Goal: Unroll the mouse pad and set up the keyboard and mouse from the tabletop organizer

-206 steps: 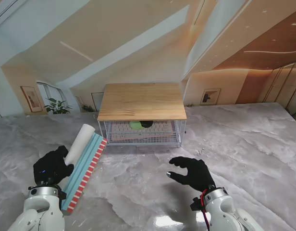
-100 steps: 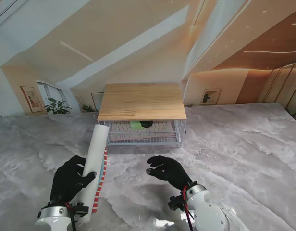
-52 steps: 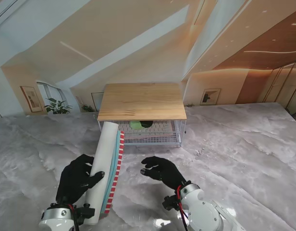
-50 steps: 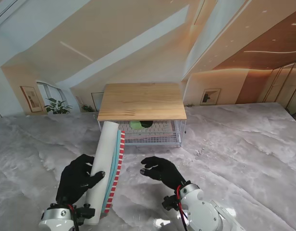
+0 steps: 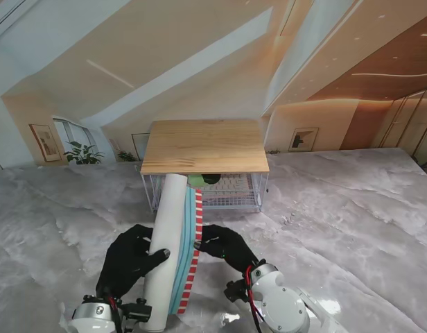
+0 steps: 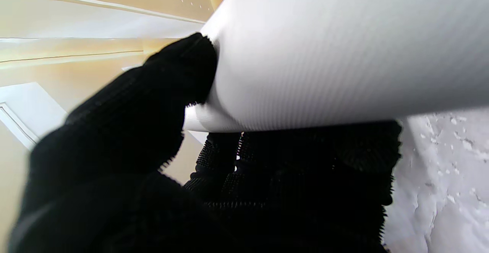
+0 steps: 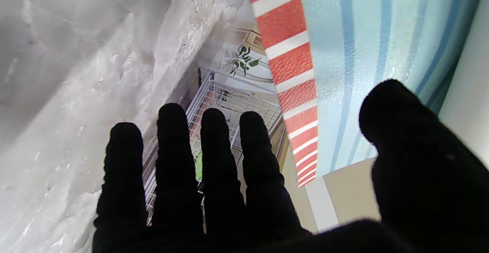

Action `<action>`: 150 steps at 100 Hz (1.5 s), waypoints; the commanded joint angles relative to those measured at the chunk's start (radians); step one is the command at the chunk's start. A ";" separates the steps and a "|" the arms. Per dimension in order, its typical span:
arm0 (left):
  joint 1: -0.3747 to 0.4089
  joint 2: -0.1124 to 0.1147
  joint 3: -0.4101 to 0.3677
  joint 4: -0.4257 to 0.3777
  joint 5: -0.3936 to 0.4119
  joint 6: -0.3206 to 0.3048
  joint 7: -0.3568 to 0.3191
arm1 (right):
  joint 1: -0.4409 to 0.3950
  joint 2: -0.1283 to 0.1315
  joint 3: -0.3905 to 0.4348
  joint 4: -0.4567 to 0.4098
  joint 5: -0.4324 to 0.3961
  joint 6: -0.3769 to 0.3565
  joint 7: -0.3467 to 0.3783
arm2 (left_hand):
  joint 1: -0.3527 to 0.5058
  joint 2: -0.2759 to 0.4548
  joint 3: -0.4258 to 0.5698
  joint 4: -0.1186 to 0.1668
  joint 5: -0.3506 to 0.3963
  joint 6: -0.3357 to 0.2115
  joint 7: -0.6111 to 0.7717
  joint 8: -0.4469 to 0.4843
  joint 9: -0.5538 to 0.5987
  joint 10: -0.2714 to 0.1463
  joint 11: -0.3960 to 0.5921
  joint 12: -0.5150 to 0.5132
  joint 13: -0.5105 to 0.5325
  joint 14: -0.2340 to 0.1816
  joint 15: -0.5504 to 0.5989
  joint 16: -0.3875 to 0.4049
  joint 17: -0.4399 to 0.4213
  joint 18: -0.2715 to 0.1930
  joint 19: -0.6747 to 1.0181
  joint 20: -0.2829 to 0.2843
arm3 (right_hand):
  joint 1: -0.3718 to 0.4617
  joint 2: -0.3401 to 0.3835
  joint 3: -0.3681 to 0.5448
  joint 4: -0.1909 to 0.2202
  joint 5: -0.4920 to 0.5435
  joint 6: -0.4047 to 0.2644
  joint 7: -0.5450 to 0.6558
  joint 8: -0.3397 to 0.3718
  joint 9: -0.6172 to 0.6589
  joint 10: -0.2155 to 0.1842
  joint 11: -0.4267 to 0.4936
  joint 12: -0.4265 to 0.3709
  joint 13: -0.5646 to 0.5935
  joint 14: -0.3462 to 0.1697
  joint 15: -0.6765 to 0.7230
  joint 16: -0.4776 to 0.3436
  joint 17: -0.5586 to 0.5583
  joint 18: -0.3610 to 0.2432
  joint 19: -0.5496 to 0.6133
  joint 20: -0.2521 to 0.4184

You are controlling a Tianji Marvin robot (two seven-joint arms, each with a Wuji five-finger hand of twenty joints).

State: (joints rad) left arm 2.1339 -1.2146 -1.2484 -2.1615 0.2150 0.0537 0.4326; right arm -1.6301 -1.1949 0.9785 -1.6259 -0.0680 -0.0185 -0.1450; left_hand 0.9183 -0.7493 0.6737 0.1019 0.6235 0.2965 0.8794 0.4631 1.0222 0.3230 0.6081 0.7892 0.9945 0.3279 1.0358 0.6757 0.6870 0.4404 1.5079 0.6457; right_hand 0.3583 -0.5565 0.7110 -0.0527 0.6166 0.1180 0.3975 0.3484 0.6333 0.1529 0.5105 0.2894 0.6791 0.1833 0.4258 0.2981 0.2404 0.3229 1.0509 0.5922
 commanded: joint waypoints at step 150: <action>-0.098 0.009 0.091 0.131 0.077 0.200 -0.106 | 0.001 -0.019 0.056 -0.063 0.117 0.206 0.041 | -0.059 0.134 0.008 0.057 -0.045 -0.059 -0.049 0.038 -0.217 0.006 0.082 -0.116 -0.166 0.013 -0.057 0.010 -0.200 -0.033 -0.045 0.068 | 0.413 -0.407 0.541 0.217 0.242 -0.190 0.944 0.553 0.409 0.016 0.877 0.701 0.645 -0.538 1.262 0.386 0.965 -0.416 0.968 0.359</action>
State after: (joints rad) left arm 2.0372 -1.2077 -1.1636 -2.0369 0.2742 0.2481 0.3554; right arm -1.6243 -1.2228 1.0301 -1.6811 0.0643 0.1787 -0.1117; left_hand 0.8759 -0.6596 0.6638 0.1170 0.5692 0.2708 0.8154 0.4731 0.8500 0.3150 0.6636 0.7019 0.8485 0.3190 0.9715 0.6815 0.5016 0.4134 1.4695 0.6869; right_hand 0.7085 -0.9755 1.1875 0.1065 0.7835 -0.0538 1.3295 0.8835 1.0252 -0.0235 1.3434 0.9388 1.2310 -0.0899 1.6387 0.6543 1.1574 0.0662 1.7711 0.9142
